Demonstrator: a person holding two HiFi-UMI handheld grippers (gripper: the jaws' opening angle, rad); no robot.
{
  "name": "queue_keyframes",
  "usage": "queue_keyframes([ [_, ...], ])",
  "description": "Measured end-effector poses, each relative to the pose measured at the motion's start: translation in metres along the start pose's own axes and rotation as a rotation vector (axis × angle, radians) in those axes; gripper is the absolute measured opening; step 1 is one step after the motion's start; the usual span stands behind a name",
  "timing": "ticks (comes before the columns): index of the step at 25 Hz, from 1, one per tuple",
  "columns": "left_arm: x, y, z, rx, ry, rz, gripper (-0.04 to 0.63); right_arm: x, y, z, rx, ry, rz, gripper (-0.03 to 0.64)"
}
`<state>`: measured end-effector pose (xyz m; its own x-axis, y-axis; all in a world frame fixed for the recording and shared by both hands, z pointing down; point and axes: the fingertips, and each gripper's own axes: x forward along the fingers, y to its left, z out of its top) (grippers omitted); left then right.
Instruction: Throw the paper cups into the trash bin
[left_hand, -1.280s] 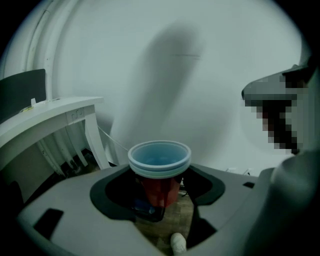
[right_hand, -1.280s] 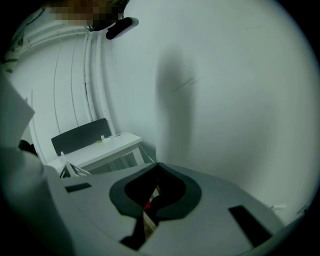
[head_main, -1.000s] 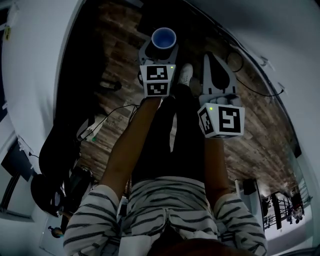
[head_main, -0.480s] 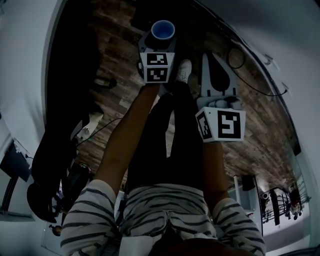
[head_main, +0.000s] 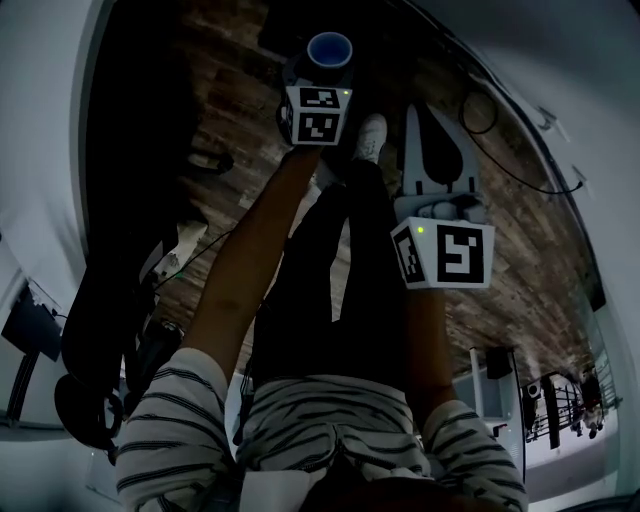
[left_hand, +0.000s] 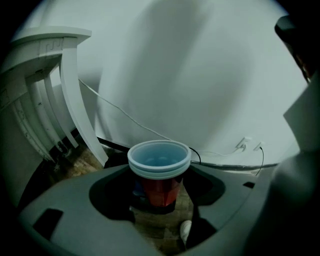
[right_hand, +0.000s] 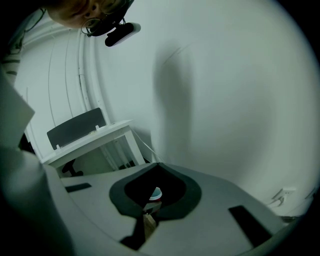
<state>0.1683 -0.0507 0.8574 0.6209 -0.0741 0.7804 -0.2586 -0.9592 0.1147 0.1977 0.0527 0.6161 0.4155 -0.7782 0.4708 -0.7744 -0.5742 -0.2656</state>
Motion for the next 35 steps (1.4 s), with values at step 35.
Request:
queue_keyframes([
  [35, 0.129, 0.024, -0.069, 0.070, 0.204, -0.076, 0.315, 0.019, -0.022, -0.068, 0.038, 0.076, -0.050, 0.009],
])
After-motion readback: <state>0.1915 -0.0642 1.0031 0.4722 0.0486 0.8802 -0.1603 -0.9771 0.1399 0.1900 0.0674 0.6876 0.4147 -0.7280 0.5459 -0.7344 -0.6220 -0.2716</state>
